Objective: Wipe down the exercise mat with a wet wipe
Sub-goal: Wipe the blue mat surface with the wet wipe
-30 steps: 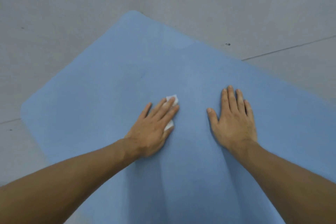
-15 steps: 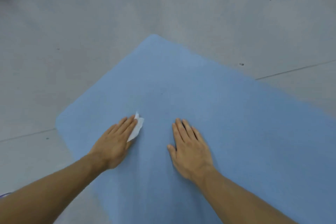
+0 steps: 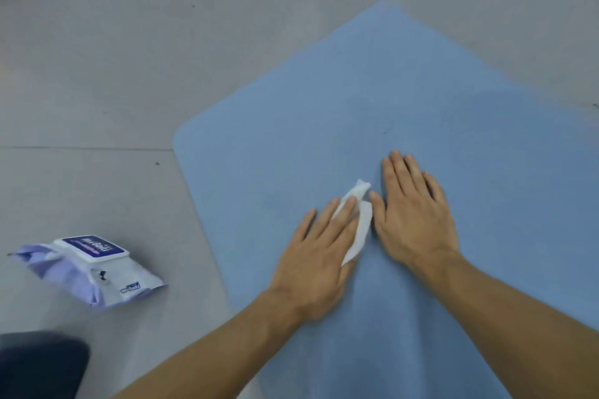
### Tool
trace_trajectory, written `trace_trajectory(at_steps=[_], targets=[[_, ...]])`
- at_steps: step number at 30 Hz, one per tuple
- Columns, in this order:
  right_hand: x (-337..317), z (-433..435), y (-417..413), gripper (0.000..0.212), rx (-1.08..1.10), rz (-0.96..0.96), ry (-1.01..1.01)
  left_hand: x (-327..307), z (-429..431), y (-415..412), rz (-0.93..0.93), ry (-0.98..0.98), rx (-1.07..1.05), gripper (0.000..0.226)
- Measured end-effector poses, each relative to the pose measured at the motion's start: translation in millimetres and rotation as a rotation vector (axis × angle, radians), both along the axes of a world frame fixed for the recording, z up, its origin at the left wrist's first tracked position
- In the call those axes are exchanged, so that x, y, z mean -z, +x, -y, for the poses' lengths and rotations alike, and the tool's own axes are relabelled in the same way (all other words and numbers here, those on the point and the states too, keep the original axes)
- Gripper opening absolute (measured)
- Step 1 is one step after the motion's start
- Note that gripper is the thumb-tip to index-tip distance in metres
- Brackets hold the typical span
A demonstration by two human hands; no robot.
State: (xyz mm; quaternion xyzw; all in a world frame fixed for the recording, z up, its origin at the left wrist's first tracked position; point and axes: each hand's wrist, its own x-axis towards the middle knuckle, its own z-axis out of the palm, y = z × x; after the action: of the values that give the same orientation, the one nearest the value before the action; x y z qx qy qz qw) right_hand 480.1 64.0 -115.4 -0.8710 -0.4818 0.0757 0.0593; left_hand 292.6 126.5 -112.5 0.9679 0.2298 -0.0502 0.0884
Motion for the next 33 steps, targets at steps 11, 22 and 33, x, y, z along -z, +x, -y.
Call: trace_trajectory(at_steps=[11, 22, 33], targets=[[5, -2, -1, 0.069, 0.027, 0.015, 0.026, 1, -119, -20, -0.055, 0.019, -0.22, 0.057], [7, 0, -2, 0.068, 0.034, 0.032, 0.042, -8, -151, -18, -0.003, -0.041, -0.29, 0.061], [9, -2, -1, 0.068, 0.038, 0.028, 0.02, -8, -92, 28, -0.014, -0.06, 0.138, 0.059]])
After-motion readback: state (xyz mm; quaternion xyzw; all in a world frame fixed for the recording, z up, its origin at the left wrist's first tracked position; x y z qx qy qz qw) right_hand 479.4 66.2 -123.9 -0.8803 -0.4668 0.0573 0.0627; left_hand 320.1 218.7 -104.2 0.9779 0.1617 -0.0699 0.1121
